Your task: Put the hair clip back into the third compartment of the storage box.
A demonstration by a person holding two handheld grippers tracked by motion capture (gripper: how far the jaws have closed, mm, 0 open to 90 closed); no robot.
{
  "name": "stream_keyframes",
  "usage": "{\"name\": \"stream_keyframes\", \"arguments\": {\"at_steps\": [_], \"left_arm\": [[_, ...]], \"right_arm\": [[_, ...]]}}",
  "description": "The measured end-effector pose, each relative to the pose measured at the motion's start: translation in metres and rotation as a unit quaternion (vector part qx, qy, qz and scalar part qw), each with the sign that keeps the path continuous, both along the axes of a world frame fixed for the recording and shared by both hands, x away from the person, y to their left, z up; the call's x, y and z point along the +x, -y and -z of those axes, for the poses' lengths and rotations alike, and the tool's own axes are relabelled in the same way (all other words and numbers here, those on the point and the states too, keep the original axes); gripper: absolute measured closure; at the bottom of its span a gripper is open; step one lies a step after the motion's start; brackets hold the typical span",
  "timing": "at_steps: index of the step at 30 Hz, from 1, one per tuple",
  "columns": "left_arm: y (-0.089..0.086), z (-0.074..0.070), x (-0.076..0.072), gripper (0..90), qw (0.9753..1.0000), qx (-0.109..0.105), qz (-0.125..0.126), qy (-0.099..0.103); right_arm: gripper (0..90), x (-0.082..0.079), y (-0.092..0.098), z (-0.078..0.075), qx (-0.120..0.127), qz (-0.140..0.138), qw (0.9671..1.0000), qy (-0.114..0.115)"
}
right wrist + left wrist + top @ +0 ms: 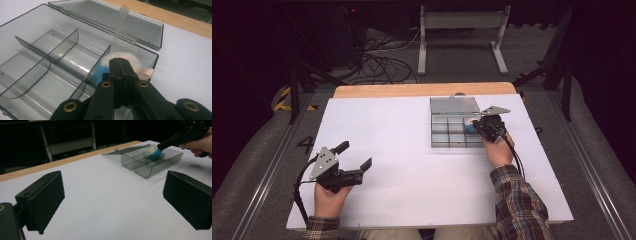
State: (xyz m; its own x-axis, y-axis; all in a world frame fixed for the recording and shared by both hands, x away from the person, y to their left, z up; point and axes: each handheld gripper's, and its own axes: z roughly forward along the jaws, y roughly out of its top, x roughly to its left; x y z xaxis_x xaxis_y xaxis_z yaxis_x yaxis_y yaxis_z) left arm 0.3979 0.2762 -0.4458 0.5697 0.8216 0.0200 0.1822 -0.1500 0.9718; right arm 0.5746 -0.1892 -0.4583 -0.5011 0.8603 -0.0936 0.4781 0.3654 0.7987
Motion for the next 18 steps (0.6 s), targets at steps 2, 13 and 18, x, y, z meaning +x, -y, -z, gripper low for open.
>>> {"name": "stream_keyframes", "arguments": {"at_steps": [2,13,18], "left_arm": [[-0.0003,-0.0001,0.0000,4.3,1.0000,0.002,0.000,-0.002],[-0.0002,0.0001,0.0000,4.3,1.0000,0.003,0.001,-0.003],[-0.0003,0.0002,0.0001,4.3,1.0000,0.002,0.000,-0.002]], "right_arm": [[90.0,0.0006,-0.0002,0.0006,-0.001,0.002,1.0000,0.000],[90.0,0.0038,-0.0002,0.0030,-0.001,0.006,1.0000,0.001],[90.0,0.0029,-0.0004,0.0016,-0.002,0.004,1.0000,0.002]]}}
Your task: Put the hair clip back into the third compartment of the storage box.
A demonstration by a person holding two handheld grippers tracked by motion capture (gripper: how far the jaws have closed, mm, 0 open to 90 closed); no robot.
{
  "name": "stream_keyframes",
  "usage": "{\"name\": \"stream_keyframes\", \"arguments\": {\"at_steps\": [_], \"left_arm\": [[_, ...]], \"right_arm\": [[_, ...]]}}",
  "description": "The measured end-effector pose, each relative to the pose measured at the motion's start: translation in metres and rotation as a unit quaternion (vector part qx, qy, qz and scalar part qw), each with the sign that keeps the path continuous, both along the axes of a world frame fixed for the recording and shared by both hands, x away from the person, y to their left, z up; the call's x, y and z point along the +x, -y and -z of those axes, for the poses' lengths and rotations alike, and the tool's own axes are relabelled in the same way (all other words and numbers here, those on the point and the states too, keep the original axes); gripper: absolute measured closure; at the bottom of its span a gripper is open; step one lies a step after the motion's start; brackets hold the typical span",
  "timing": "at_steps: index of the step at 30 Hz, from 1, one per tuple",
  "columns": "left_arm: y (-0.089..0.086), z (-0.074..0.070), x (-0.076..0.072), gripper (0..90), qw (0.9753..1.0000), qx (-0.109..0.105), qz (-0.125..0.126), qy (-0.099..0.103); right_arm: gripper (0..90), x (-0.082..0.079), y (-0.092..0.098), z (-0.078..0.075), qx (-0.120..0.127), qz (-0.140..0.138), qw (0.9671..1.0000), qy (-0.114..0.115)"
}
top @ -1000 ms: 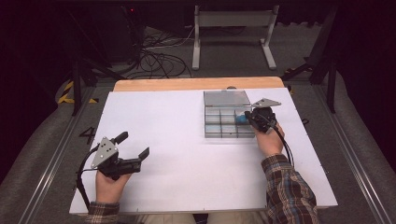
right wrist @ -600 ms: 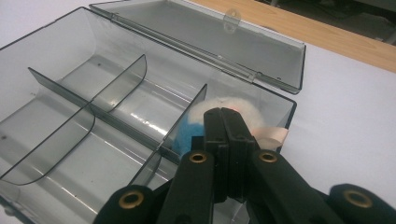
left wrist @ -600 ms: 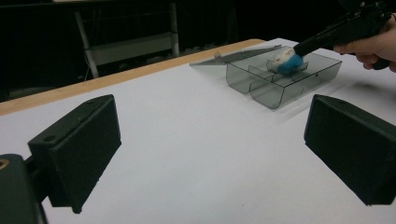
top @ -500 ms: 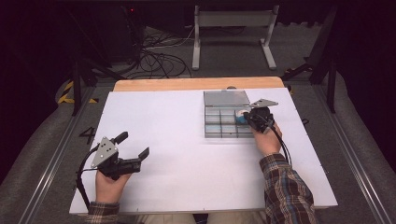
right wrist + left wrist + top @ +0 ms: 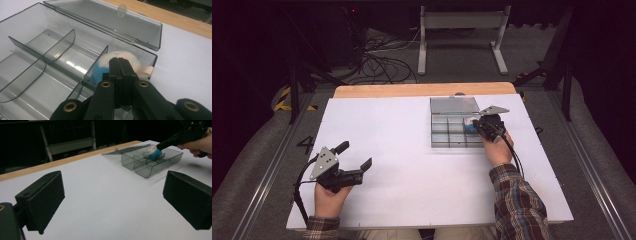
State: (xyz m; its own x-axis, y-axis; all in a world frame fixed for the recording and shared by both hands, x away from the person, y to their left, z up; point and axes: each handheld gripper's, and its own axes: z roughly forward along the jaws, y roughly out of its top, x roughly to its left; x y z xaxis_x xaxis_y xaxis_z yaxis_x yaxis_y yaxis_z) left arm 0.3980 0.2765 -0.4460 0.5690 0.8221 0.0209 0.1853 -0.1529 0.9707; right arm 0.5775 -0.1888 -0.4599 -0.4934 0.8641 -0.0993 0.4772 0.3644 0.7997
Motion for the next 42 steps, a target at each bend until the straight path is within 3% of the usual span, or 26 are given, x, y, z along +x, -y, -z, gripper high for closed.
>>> {"name": "stream_keyframes", "arguments": {"at_steps": [14,42], "left_arm": [[0.000,0.000,0.000,4.3,1.0000,0.000,-0.001,0.000],[-0.001,0.000,0.000,4.1,1.0000,-0.006,-0.001,0.000]], "right_arm": [[75.9,-0.006,0.000,-0.008,0.027,-0.003,0.9993,0.026],[26.4,-0.022,0.008,-0.020,0.094,-0.012,0.9936,0.061]]}}
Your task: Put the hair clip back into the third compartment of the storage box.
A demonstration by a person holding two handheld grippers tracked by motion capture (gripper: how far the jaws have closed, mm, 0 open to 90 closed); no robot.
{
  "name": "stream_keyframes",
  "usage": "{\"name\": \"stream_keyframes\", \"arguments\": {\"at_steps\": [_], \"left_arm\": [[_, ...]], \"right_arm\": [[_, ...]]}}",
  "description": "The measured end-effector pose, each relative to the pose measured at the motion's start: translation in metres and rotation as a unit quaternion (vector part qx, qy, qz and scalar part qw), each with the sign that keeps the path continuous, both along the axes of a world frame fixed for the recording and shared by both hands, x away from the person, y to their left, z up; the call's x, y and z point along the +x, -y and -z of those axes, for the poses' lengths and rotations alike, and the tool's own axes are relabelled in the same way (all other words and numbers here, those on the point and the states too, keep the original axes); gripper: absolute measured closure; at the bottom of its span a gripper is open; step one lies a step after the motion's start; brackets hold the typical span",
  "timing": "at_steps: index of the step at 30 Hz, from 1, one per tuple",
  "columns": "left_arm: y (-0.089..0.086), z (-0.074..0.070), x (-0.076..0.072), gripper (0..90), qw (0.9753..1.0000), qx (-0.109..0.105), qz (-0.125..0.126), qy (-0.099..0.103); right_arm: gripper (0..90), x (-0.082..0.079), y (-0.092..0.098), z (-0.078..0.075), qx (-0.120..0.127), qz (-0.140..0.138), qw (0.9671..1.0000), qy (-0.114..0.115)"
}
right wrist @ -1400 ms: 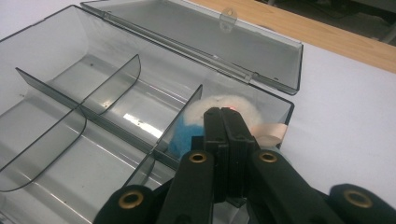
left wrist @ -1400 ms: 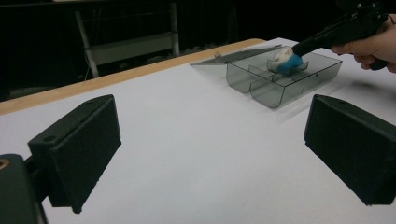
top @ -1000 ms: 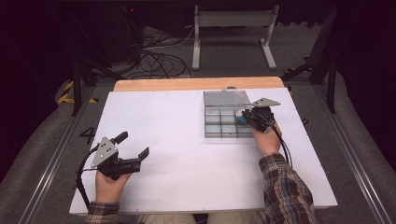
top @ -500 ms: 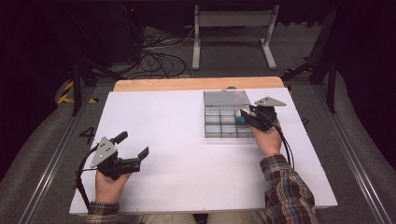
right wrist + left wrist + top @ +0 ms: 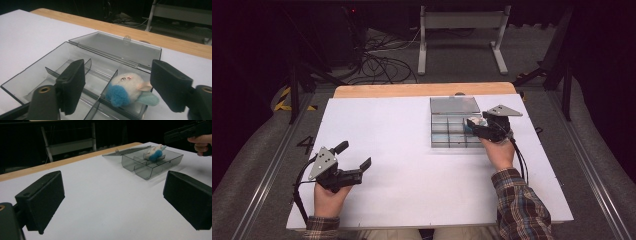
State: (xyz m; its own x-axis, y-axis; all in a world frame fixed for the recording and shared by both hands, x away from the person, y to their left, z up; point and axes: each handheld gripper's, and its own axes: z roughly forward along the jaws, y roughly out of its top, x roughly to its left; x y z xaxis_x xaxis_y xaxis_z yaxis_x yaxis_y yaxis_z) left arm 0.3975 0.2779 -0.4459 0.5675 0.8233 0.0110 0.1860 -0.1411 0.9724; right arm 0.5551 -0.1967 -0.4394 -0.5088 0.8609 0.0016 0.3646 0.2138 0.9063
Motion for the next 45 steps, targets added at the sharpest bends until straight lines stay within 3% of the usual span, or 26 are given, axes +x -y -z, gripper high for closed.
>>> {"name": "stream_keyframes", "arguments": {"at_steps": [4,12,18,45], "left_arm": [[0.000,0.000,0.000,4.2,1.0000,0.001,-0.001,0.000],[0.000,0.000,0.001,4.3,0.9999,0.012,-0.002,-0.003],[0.001,0.001,0.001,4.0,1.0000,0.009,-0.003,-0.001],[0.000,0.001,0.000,3.2,1.0000,0.010,-0.003,0.000]], "right_arm": [[19.8,-0.004,0.001,-0.002,0.005,0.001,1.0000,0.008],[13.4,-0.011,0.002,-0.006,0.015,-0.006,0.9997,0.018],[8.9,-0.017,0.002,-0.009,0.019,-0.012,0.9994,0.026],[0.0,-0.044,0.018,-0.007,0.065,-0.036,0.9963,0.044]]}}
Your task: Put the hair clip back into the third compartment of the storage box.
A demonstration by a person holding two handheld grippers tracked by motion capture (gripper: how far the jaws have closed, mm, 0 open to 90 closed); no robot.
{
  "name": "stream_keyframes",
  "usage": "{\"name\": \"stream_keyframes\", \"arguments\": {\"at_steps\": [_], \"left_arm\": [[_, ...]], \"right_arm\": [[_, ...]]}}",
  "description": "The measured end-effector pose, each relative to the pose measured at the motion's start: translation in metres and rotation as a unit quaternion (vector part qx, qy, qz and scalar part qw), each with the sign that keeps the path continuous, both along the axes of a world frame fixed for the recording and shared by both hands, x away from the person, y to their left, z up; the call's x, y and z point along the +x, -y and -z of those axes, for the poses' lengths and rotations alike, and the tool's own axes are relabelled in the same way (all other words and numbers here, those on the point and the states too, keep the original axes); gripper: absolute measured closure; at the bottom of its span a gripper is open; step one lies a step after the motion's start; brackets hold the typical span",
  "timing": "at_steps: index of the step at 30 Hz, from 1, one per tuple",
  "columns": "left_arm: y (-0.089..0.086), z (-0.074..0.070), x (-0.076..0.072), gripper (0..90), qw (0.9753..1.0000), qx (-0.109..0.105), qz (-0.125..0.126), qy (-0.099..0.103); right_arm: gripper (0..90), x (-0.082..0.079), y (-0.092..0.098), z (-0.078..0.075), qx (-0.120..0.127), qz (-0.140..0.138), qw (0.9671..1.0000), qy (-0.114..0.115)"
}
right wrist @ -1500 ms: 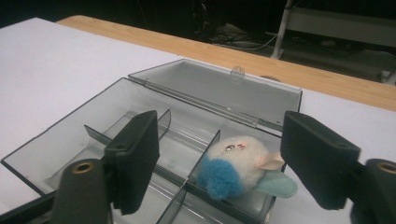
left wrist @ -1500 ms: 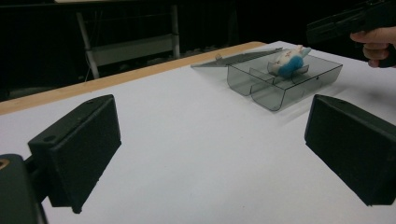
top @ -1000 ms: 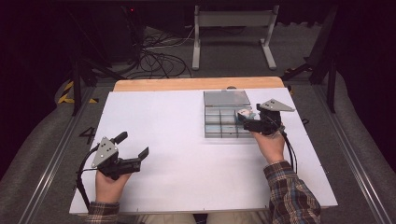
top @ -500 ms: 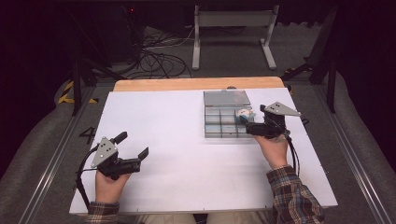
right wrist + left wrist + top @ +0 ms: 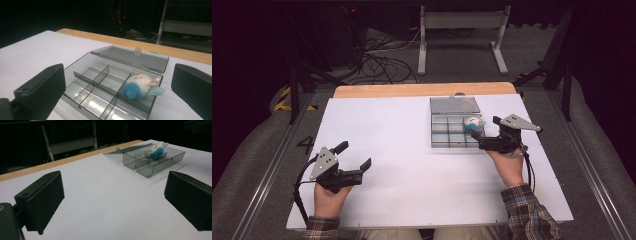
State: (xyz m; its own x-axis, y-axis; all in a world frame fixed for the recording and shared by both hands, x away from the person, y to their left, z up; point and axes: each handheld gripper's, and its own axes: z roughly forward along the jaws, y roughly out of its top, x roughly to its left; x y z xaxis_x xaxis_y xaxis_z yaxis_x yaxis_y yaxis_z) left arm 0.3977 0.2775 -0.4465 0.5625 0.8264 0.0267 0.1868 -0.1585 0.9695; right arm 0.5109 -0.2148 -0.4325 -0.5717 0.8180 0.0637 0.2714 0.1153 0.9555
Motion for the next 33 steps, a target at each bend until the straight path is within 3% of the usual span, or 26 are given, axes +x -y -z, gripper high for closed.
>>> {"name": "stream_keyframes", "arguments": {"at_steps": [13,33], "left_arm": [[0.000,0.000,0.000,3.0,1.0000,-0.002,0.000,0.001],[-0.001,-0.001,-0.001,3.0,1.0000,-0.005,-0.003,0.004]], "right_arm": [[0.0,-0.011,0.007,0.006,0.019,-0.016,0.9997,0.007],[0.0,-0.027,0.018,0.014,0.027,-0.029,0.9988,0.029]]}}
